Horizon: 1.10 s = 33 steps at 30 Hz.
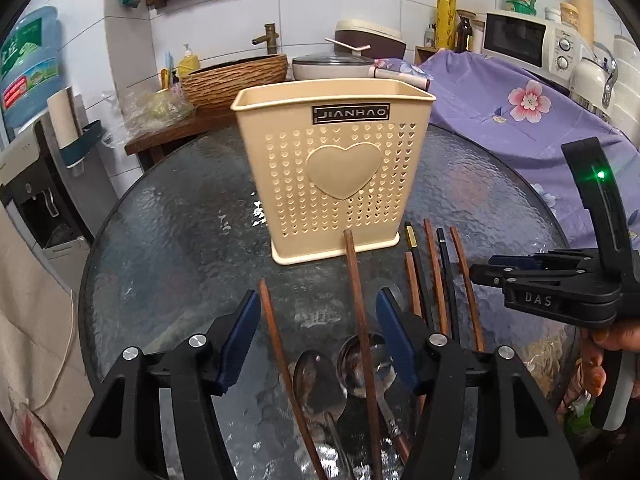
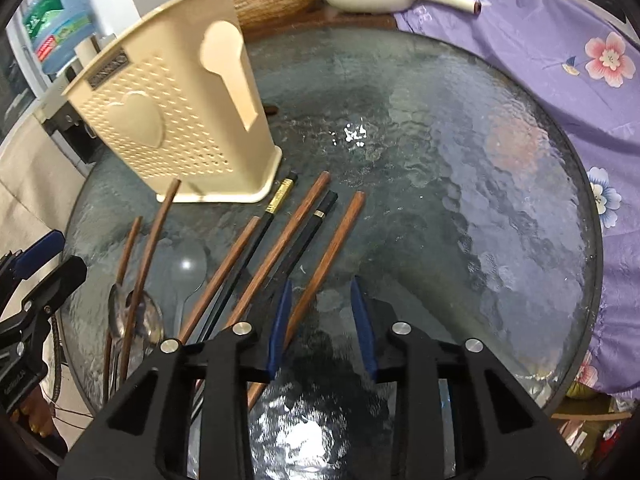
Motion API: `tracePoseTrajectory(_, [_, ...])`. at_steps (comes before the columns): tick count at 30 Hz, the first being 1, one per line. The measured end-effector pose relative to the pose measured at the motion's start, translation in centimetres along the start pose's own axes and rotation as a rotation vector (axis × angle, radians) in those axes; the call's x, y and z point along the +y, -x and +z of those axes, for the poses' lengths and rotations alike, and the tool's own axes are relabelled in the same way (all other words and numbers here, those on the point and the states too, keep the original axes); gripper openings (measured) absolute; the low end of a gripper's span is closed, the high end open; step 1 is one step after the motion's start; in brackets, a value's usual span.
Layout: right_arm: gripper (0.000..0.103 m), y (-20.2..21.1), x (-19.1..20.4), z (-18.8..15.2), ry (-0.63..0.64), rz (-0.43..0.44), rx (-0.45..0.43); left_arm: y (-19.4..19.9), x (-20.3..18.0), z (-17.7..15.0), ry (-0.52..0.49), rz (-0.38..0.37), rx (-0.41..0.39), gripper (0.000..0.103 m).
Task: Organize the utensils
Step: 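Grasp a wooden chopstick with the right tool while the left tool grasps another wooden chopstick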
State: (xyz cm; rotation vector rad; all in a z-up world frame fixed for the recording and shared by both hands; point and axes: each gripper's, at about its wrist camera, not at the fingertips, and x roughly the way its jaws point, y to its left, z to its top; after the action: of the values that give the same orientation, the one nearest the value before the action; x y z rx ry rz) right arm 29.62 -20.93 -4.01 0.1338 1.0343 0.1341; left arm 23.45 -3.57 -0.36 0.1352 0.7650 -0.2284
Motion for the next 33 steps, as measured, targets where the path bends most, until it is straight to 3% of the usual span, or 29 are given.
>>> tracePoseTrajectory(11, [0.024,-1.9,0.3,1.3,-0.011,-0.032,0.066,-3.5,-1.2,1.3,-0.048,0.016,0.079,0.057])
tracePoseTrajectory(22, [0.016,-3.4,0.6,2.8,-0.014,-0.077,0.070,-5.5,-2.0,2.1,-0.068,0.031,0.114,0.056])
tracePoseTrajectory(33, [0.012,-4.5,1.4,4.2,-0.022,-0.121,0.068,-7.8,-2.6,3.0,-0.058,0.053,0.148,0.040])
